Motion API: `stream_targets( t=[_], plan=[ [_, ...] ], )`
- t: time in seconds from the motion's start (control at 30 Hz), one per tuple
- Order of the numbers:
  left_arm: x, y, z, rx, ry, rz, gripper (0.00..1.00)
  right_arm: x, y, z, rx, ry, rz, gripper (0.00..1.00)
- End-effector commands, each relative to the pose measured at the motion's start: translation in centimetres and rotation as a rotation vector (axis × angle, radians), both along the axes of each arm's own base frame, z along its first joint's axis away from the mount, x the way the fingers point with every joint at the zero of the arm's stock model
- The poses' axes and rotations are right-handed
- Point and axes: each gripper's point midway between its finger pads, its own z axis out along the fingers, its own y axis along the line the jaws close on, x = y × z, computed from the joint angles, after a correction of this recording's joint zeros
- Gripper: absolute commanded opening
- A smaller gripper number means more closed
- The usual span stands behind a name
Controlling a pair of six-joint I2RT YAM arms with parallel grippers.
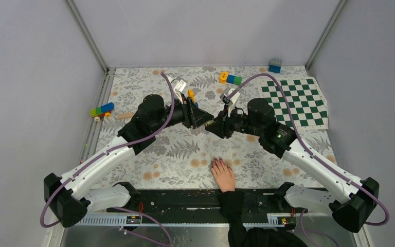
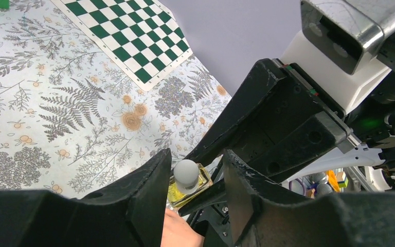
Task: Paint the nails
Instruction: Screw the nail polish bottle.
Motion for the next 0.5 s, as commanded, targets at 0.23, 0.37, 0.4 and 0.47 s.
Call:
stream_targets(
  t=[0.23, 0.37, 0.4, 0.47],
  plan=[
    [-0.5, -0.5, 2.0, -0.042, -0.035, -0.036, 0.28, 0.5, 0.5, 2.6, 0.034, -0.062, -0.008, 0.0],
    [-0.8, -0.6, 1.7, -0.04, -0.027, -0.051, 0.24, 0.4, 0.5, 2.8, 0.04, -0.06, -0.004, 0.0],
    [-1.0, -0.7, 1.6, -0.041, -0.029, -0.057, 0.23, 0.4, 0.5, 2.7, 0.04, -0.059, -0.004, 0.0],
    [-1.2, -0.8, 1.6, -0.046, -0.027, -0.073, 0.2, 0.4, 0.5, 2.8, 0.042, -0.061, -0.006, 0.0]
  ],
)
